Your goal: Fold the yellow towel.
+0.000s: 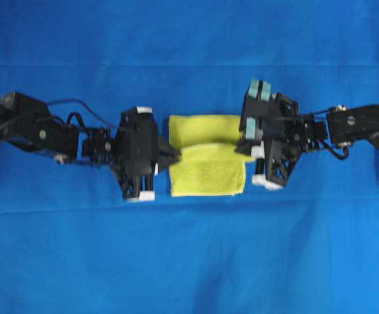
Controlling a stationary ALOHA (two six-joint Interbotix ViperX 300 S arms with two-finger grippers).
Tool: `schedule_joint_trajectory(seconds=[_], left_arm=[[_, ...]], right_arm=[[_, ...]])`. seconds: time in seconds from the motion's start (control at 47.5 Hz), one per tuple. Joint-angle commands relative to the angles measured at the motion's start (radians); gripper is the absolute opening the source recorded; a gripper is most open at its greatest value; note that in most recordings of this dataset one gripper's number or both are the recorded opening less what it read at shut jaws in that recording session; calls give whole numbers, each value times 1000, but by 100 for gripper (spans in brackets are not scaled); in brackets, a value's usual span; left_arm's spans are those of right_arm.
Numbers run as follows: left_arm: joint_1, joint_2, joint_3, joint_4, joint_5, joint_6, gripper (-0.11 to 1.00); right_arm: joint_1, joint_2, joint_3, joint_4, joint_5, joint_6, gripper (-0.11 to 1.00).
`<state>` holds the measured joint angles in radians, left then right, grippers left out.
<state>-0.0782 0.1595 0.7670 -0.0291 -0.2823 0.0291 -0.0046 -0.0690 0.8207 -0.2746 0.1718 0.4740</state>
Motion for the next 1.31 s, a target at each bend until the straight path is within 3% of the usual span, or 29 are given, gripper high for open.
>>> schedule_joint_trajectory(seconds=[0.0,0.485,0.548,0.59,0.717,0.78,0.927,1.138,1.286], left_arm=[[-28,-3,-12,0,-2,-5,5],[-9,14,-20,0,-5,-5,5],[-9,12,-21,0,-5,-3,12],[-9,11,-21,0,-5,-3,19],[-9,-2,-21,0,0,3,41],[-9,-15,-18,0,5,8,47],[-9,-71,-15,0,31,11,46],[-17,-199,-3,0,98,15,47],[-25,-298,25,0,110,15,47]], right_arm=[[21,-9,-8,2,3,8,5],[54,40,-63,2,-20,12,6],[64,43,-72,2,-18,12,8],[72,44,-75,2,-17,12,15],[95,38,-80,2,3,12,53],[104,26,-81,3,26,12,62],[120,-43,-94,2,97,14,55],[126,-195,-98,-15,161,3,56],[126,-311,-69,-78,161,3,56]])
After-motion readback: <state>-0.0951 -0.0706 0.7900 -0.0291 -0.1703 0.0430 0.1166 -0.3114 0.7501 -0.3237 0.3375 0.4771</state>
